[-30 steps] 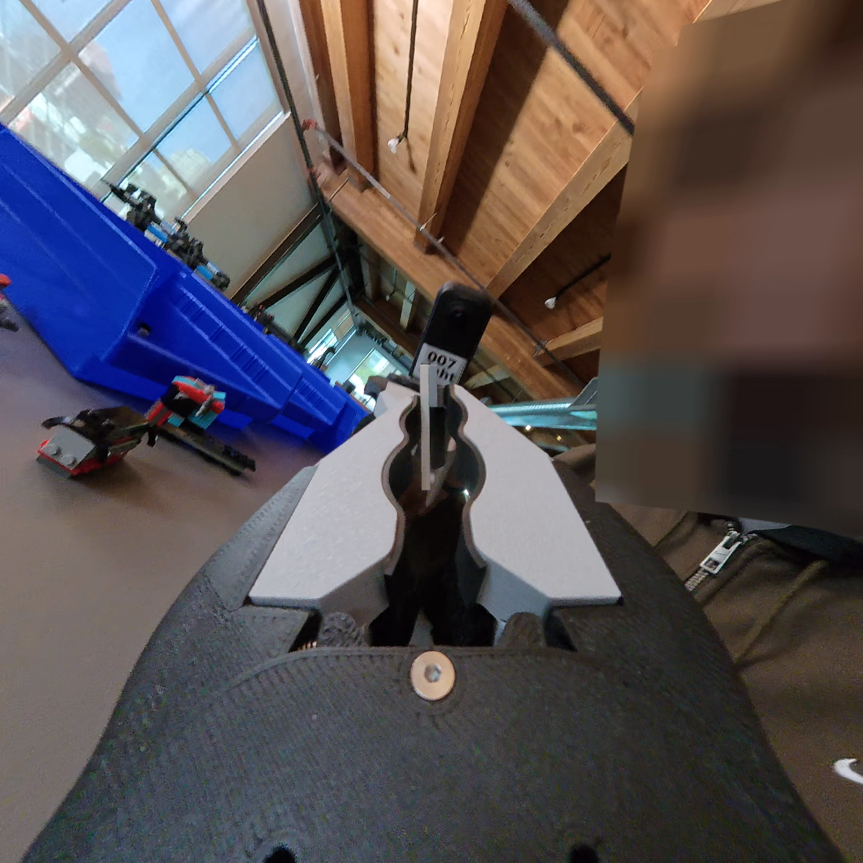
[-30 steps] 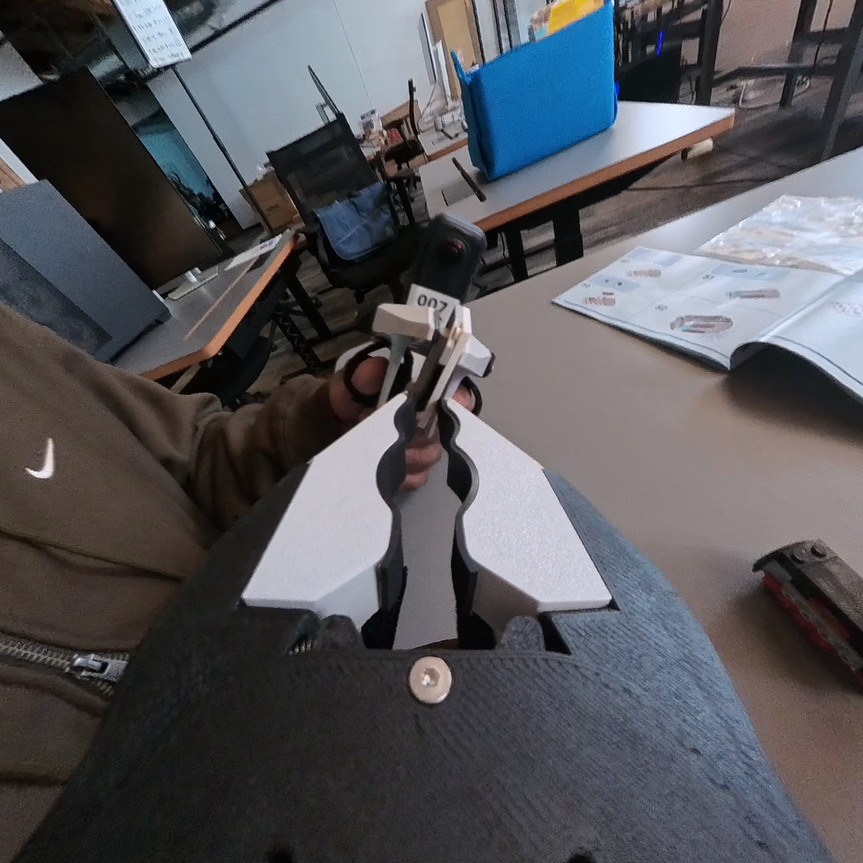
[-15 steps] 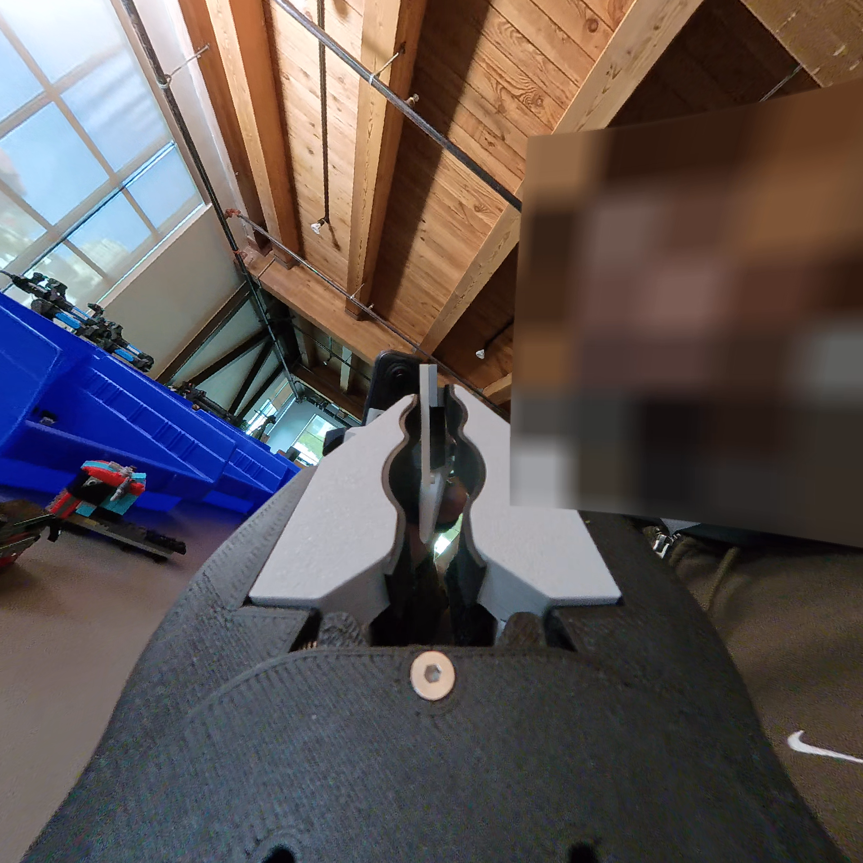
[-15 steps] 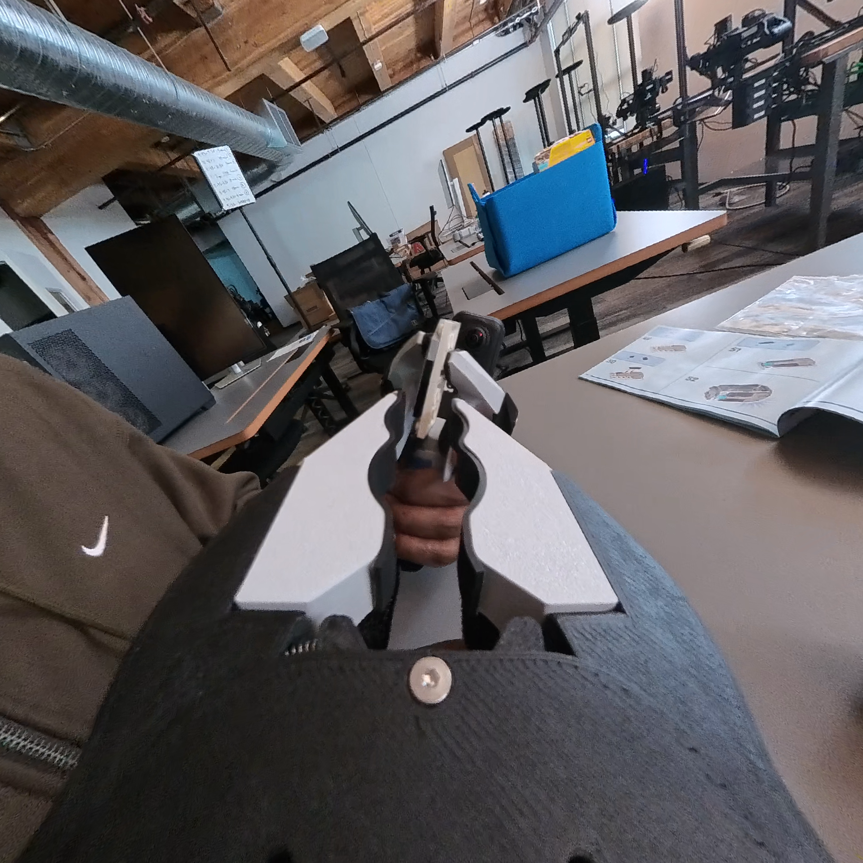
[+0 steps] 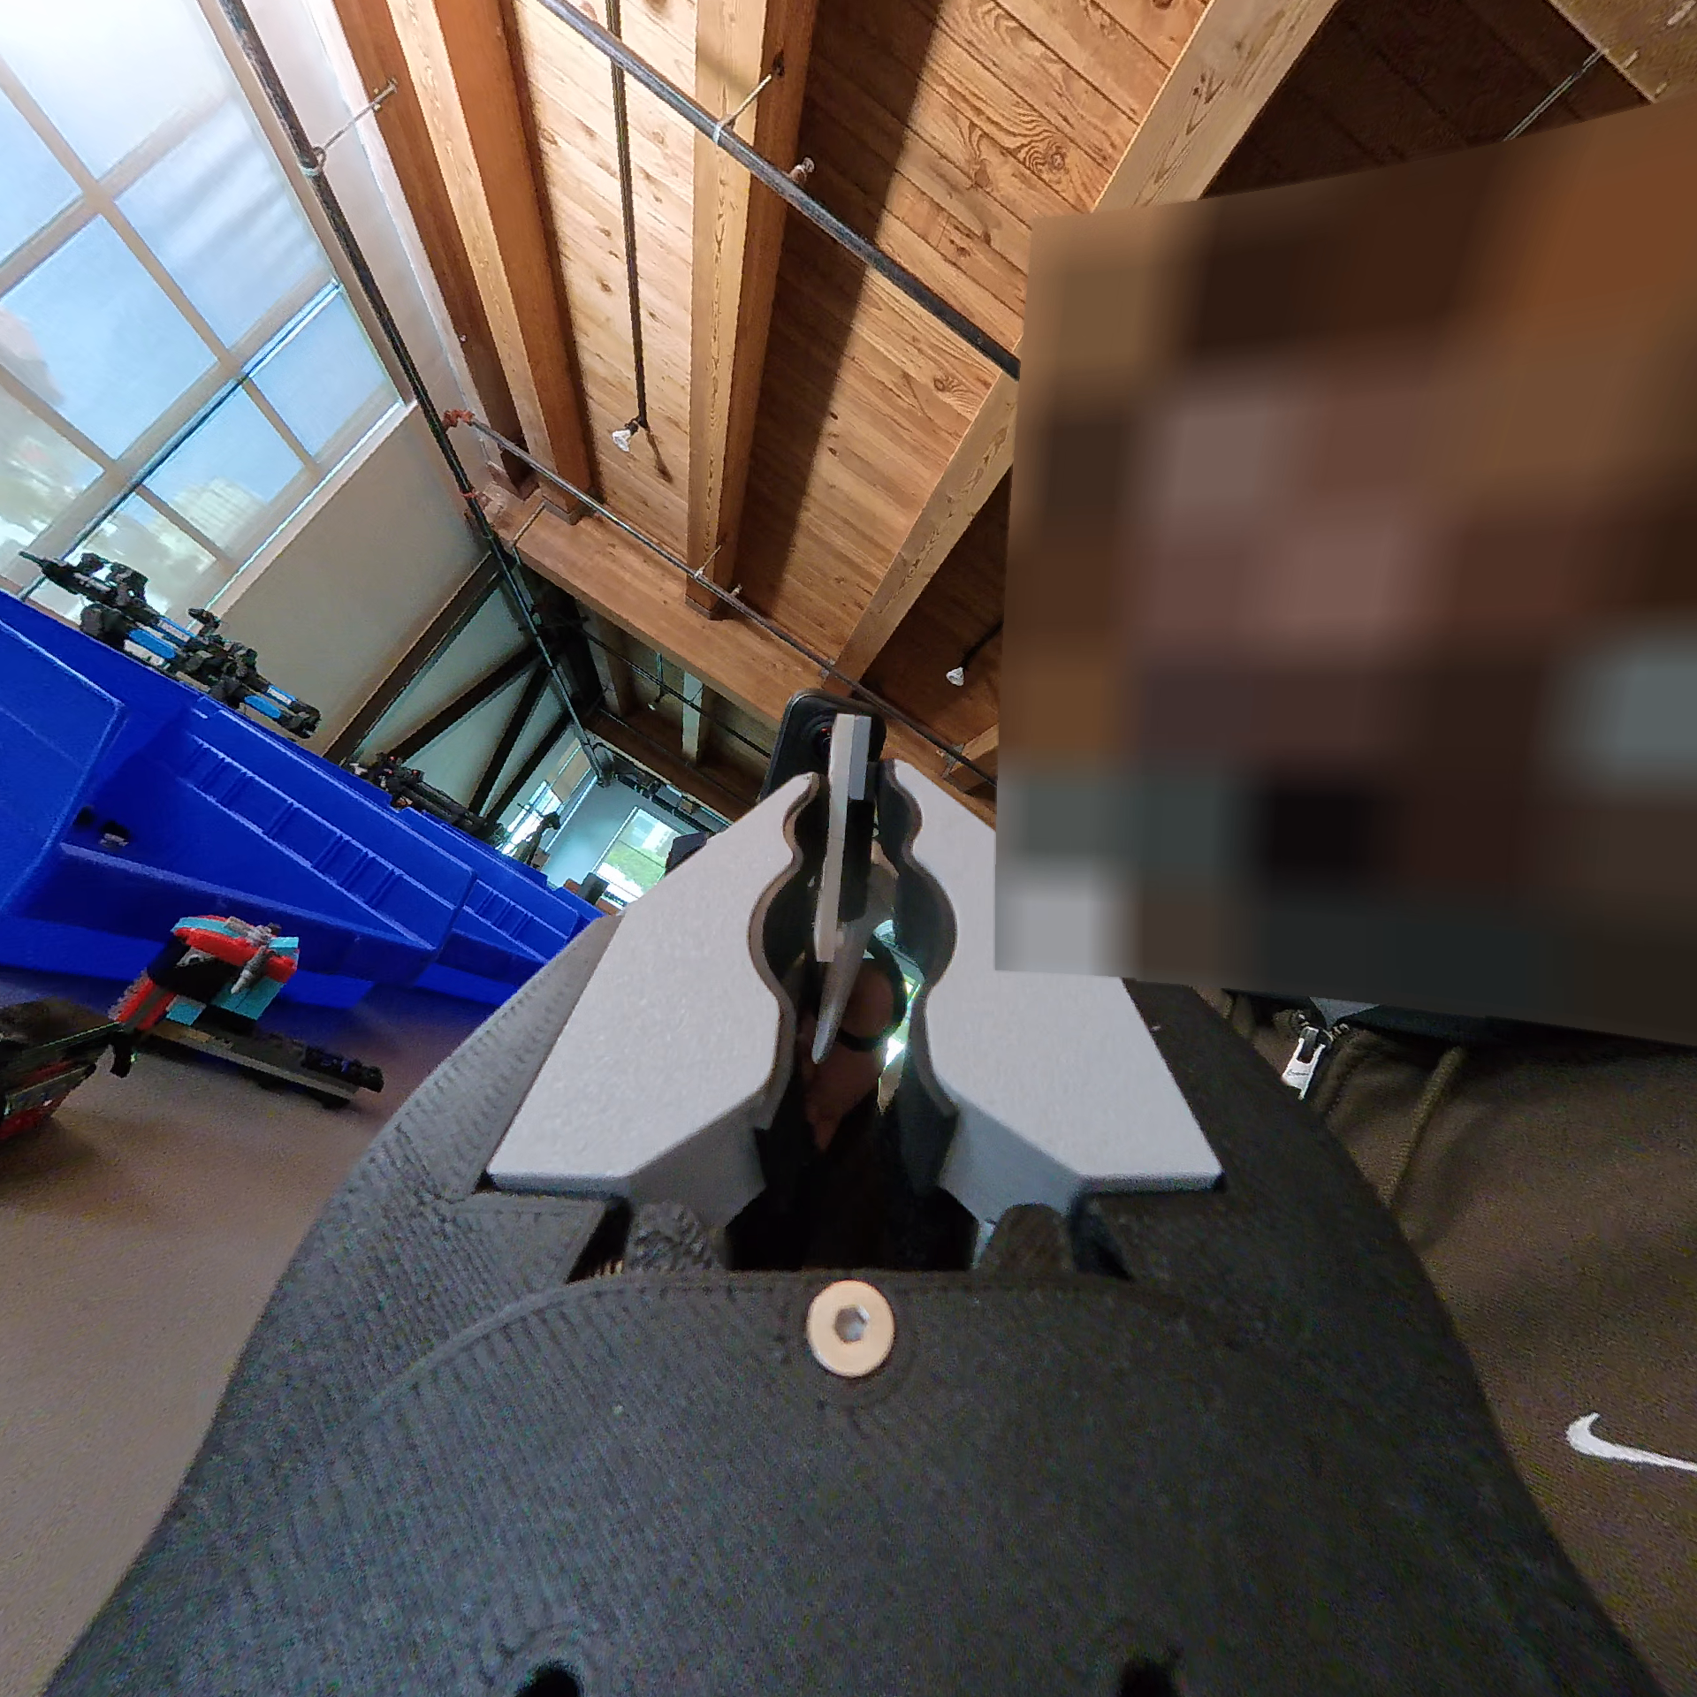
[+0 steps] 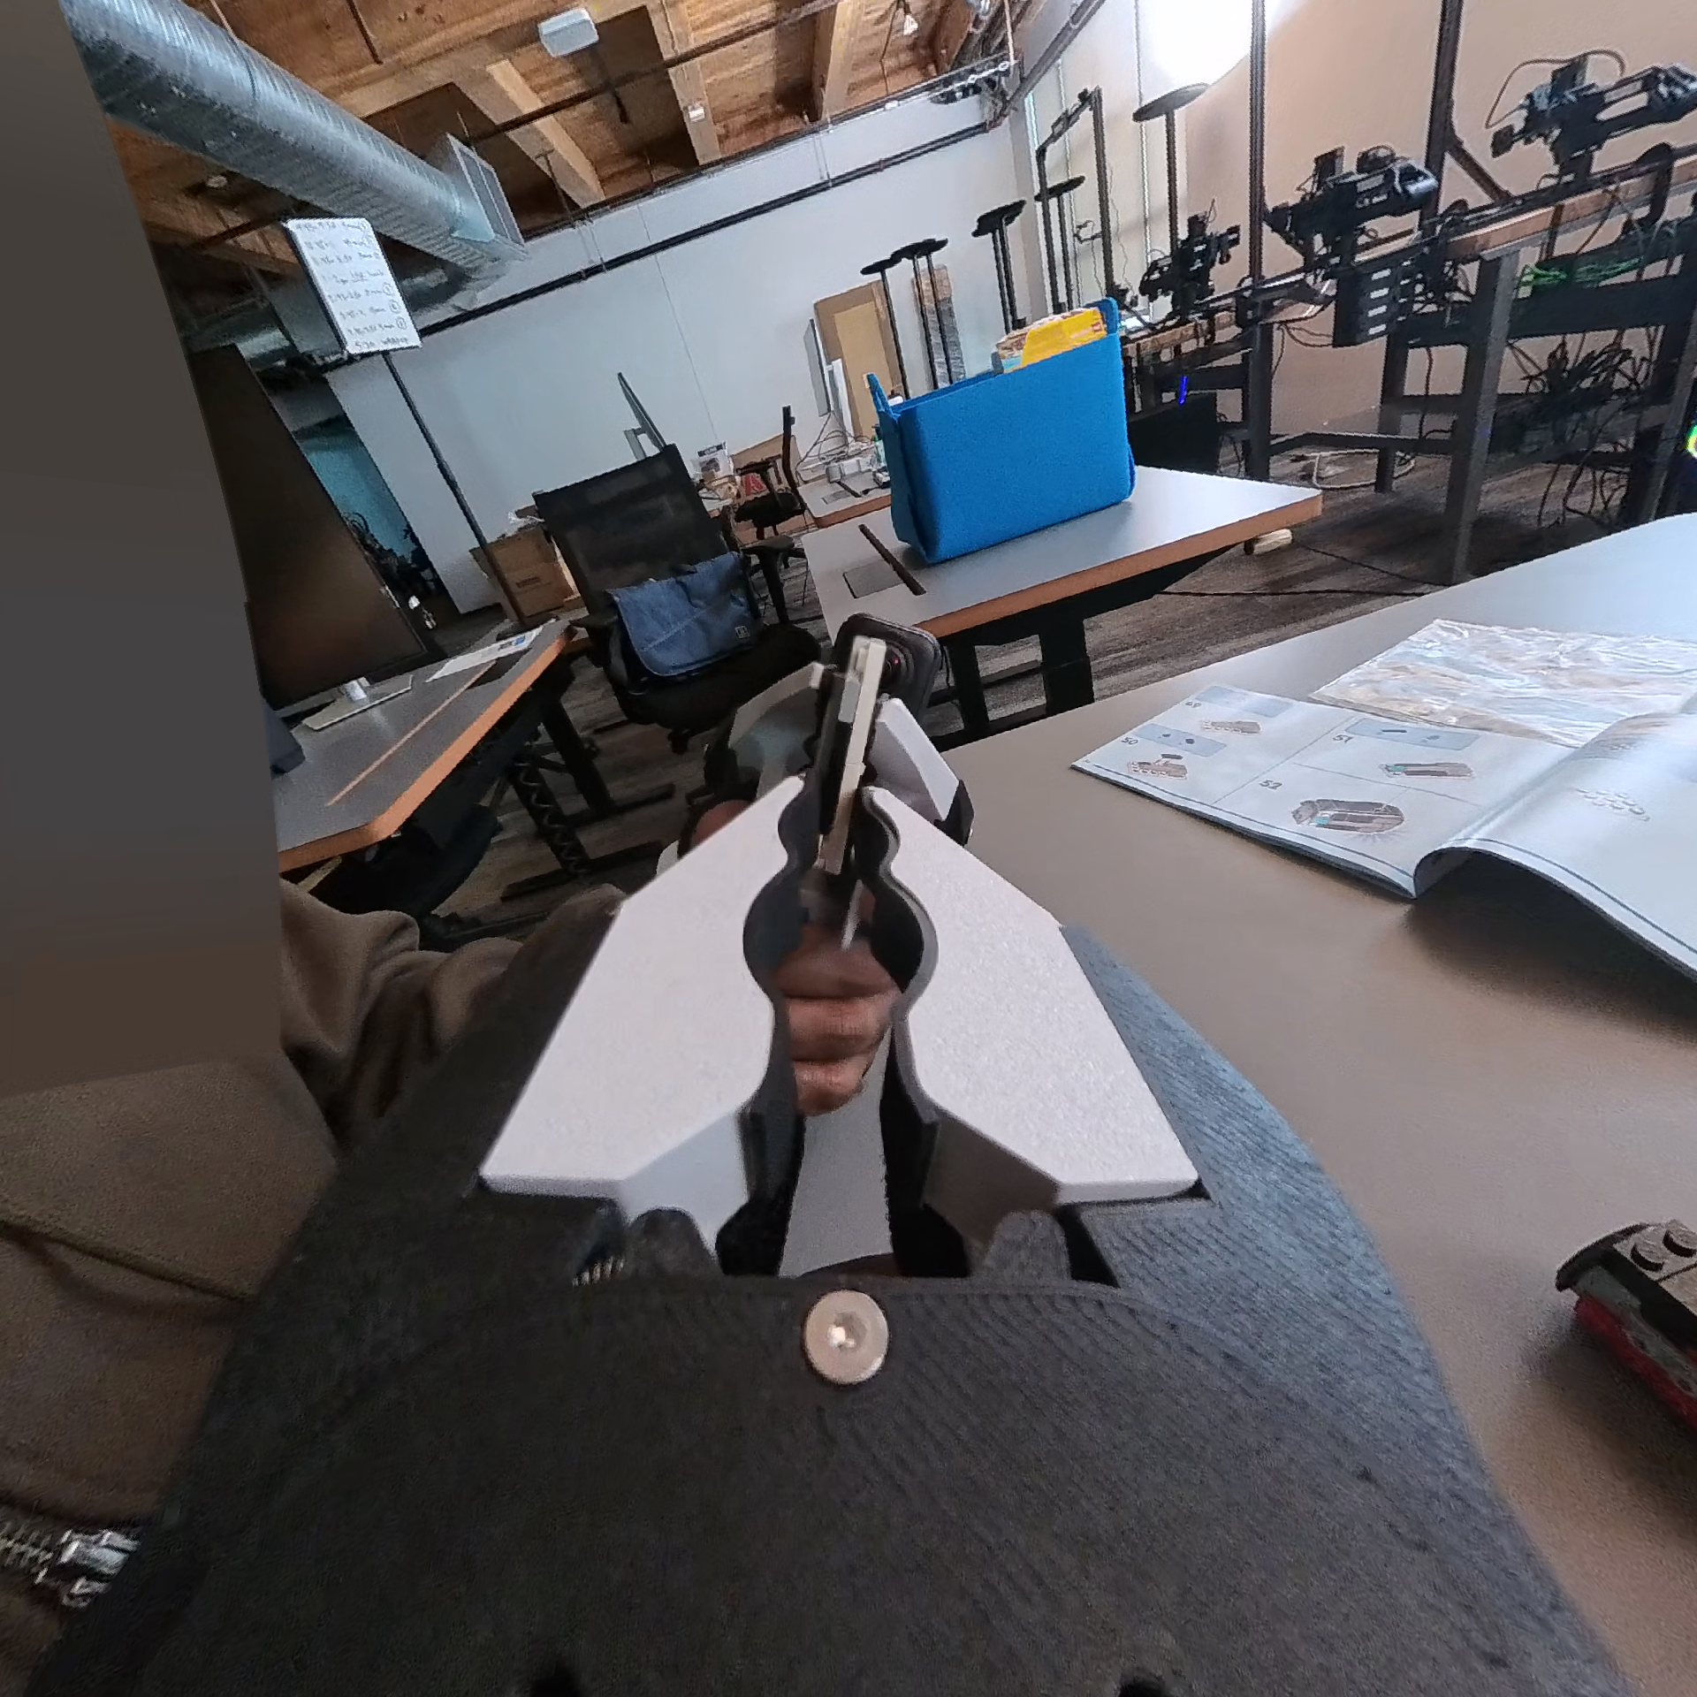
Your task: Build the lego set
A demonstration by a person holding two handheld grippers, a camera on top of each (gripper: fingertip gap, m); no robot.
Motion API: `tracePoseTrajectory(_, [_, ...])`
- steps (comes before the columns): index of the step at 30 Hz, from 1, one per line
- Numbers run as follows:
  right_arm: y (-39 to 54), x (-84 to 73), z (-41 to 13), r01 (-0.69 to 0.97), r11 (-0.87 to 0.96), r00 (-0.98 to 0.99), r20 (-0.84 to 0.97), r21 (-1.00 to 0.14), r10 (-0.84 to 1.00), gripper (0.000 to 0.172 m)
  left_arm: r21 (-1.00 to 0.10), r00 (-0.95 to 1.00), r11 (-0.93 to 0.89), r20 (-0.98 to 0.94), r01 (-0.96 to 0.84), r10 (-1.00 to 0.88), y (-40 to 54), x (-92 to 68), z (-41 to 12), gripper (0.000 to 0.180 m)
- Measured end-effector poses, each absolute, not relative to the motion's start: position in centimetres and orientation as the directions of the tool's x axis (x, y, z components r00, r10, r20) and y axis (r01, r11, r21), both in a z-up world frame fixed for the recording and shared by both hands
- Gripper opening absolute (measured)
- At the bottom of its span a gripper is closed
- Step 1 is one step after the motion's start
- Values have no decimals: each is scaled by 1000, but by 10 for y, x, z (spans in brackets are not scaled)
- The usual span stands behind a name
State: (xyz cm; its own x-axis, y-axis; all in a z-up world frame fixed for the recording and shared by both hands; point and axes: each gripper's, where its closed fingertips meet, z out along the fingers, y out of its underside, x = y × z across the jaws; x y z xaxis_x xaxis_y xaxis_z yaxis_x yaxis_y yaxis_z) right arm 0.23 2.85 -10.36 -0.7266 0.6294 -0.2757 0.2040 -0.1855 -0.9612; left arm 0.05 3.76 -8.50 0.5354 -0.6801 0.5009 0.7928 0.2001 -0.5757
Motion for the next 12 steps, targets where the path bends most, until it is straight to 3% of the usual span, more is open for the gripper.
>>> tracePoseTrajectory(1, [28, 2, -103, 204, -187, -727, -277, -961, 628, 6, -576, 534, 199, 500, 793, -682, 37, 1, -85, 10])
tracePoseTrajectory(12, [28, 3, -103, 201, -183, -734, -272, -962, 622, 6, -572, 527, 195, 498, 796, -689, 37, 2, -84, 10])
